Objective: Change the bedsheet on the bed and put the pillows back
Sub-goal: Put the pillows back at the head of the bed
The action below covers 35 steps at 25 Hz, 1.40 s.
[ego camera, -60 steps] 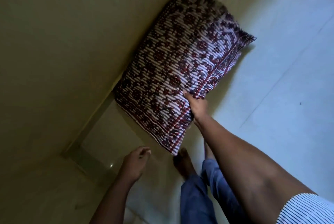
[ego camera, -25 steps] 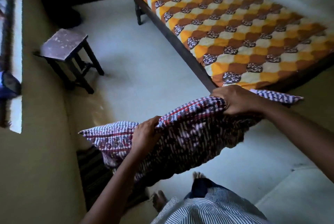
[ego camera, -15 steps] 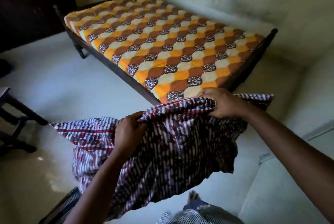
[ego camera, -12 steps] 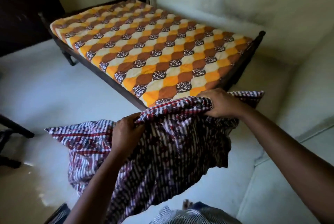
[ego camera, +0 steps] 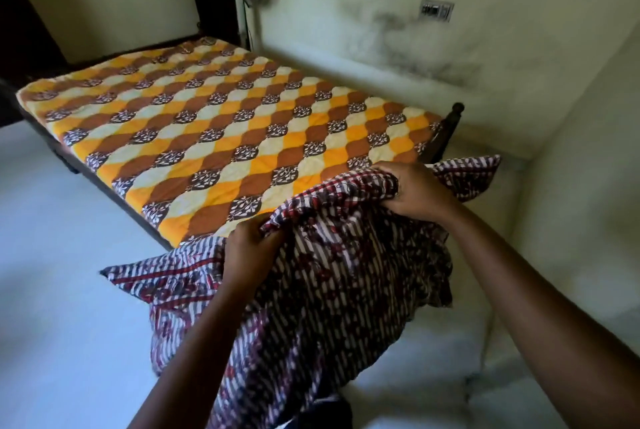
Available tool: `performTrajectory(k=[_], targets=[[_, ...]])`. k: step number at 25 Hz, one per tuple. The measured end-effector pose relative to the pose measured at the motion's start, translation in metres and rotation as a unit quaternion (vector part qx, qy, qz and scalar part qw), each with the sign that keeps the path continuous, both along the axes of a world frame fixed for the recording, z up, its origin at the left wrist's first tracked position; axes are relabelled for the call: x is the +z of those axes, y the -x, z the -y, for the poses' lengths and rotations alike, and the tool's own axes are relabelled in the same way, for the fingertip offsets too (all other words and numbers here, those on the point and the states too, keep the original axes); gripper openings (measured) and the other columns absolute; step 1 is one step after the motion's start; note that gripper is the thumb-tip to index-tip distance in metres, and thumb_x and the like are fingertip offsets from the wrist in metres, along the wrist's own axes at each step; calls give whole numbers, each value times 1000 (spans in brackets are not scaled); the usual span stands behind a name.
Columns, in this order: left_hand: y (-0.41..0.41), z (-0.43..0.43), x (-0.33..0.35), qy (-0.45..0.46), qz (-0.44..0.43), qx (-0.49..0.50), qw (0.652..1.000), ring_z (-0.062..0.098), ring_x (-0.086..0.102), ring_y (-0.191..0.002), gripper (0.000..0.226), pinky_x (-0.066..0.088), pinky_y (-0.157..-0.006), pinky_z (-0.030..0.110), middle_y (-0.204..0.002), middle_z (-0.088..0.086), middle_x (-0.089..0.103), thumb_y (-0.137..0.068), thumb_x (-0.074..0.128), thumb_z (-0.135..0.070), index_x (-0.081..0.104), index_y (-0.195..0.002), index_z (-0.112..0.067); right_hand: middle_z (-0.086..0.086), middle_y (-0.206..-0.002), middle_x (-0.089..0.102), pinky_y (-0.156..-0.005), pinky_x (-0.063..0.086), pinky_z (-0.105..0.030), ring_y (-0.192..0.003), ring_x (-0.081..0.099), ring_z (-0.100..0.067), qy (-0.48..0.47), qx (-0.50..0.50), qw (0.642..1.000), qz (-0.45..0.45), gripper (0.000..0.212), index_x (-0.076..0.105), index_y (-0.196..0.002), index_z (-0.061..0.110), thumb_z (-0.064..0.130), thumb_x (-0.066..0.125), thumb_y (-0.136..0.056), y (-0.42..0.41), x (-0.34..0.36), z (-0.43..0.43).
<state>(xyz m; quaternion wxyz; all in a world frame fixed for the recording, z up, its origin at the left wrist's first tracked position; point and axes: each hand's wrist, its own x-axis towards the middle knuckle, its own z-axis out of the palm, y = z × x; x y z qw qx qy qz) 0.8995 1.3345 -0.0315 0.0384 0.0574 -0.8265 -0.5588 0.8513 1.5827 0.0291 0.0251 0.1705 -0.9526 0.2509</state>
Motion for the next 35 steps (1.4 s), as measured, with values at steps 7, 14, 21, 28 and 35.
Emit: performTrajectory(k=[7, 14, 21, 28, 35], targets=[[189, -41, -12, -73, 10, 34, 997, 1, 47, -53, 24, 35, -56, 25, -62, -1, 55, -83, 67, -20, 57, -61, -21, -10, -126, 61, -97, 46, -34, -113, 58, -25, -18, 23, 998, 52, 55, 54, -129, 10, 25, 72, -79, 203, -20, -29], [302, -71, -69, 89, 138, 16, 986, 29, 56, -110, 41, 44, -85, 26, -122, 16, 57, -91, 58, -23, 50, -127, -5, -9, -123, 62, -86, 44, -25, -112, 58, -25, 55, -8, 993, 104, 39, 58, -124, 10, 18, 65, -86, 332, -99, -13], [210, -154, -121, -286, 266, 258, 884, 7, 53, -76, 16, 49, -52, 14, -95, -1, 57, -98, 42, -23, 52, -110, -19, -6, -108, 67, -59, 43, -11, -80, 58, -10, 241, -8, 888, 393, 27, 62, -118, 12, 23, 52, -95, 279, -176, -73], [164, -223, -171, -515, 253, 448, 685, 27, 51, -114, 47, 43, -95, 38, -131, 11, 50, -99, 33, -34, 37, -140, -11, -18, -104, 61, -70, 48, -22, -77, 53, -15, 338, -188, 627, 676, 42, 51, -123, 2, 31, 52, -93, 254, -236, -128], [182, -166, -179, -521, 192, 582, 594, 31, 37, -132, 65, 36, -102, 43, -146, 15, 33, -90, 50, -44, 31, -142, -9, -17, -147, 27, -110, 35, -39, -135, 34, -32, 370, -316, 557, 672, 76, 31, -143, 10, 47, 60, -84, 287, -255, -85]])
